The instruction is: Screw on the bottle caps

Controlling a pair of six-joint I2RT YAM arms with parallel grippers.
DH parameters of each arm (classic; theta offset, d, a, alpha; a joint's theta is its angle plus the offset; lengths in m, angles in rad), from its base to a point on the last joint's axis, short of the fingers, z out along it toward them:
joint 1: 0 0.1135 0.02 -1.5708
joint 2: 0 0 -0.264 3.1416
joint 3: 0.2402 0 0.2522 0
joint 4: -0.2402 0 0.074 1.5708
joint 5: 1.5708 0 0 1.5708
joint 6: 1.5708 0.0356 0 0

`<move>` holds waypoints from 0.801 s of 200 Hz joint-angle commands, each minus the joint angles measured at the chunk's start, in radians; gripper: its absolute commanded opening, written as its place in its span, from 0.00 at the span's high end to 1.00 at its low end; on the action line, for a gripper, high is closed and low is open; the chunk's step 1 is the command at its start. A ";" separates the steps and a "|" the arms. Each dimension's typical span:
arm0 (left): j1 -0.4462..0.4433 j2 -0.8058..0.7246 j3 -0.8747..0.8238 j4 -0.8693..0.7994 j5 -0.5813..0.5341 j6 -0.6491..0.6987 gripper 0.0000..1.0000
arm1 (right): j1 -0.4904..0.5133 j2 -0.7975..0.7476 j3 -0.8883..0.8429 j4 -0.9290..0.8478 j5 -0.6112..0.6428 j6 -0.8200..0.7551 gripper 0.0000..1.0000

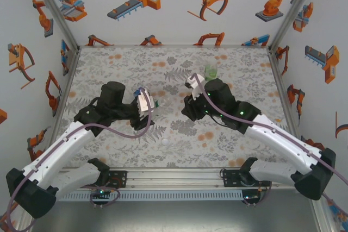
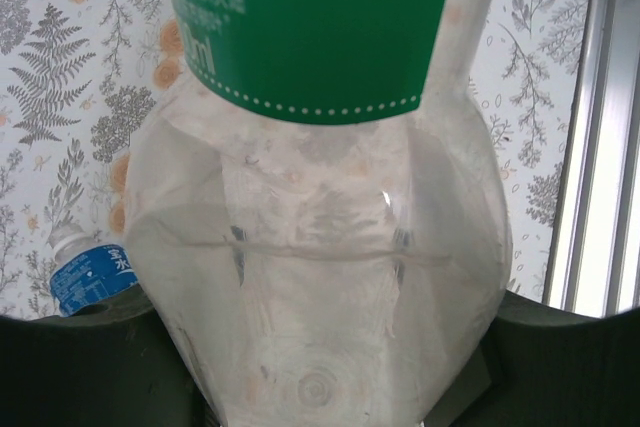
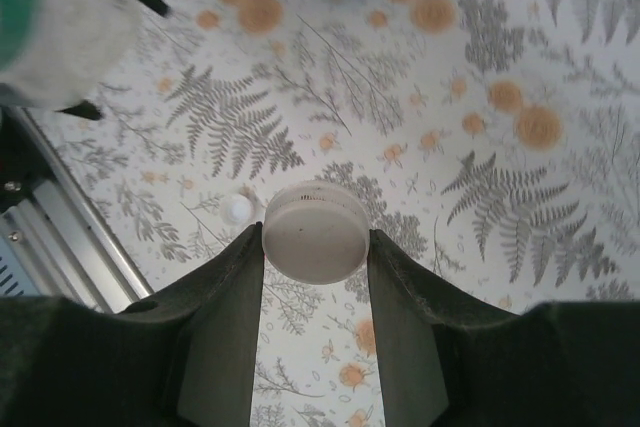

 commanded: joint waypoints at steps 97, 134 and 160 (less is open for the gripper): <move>-0.008 -0.020 -0.045 -0.054 0.054 0.110 1.00 | 0.012 -0.086 0.098 0.062 -0.419 -0.263 0.84; -0.016 -0.001 -0.036 -0.062 0.054 0.122 1.00 | 0.020 -0.041 0.154 0.050 -0.472 -0.279 0.85; -0.020 0.033 -0.016 -0.085 0.056 0.132 1.00 | 0.023 -0.004 0.191 0.014 -0.502 -0.300 0.86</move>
